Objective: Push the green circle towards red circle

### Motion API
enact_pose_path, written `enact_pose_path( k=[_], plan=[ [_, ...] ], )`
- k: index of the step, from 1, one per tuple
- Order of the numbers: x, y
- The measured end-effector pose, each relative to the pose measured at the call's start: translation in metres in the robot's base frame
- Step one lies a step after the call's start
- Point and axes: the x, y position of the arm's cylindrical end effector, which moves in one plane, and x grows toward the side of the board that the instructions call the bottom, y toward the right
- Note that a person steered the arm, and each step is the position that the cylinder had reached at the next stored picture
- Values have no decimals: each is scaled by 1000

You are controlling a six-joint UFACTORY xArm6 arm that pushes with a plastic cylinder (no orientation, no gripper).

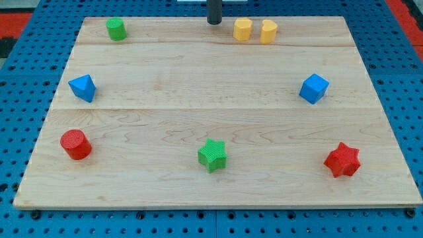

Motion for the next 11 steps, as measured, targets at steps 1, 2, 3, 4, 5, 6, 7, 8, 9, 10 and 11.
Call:
enact_pose_path(
  k=[1, 2, 3, 4, 5, 6, 7, 8, 9, 10, 11],
  plan=[
    [16, 50],
    [12, 6],
    [-12, -77],
    [-14, -130],
    [-11, -202],
    [30, -220],
    [80, -226],
    [57, -235],
    [87, -251],
    [142, -210],
    [197, -158]
  ],
)
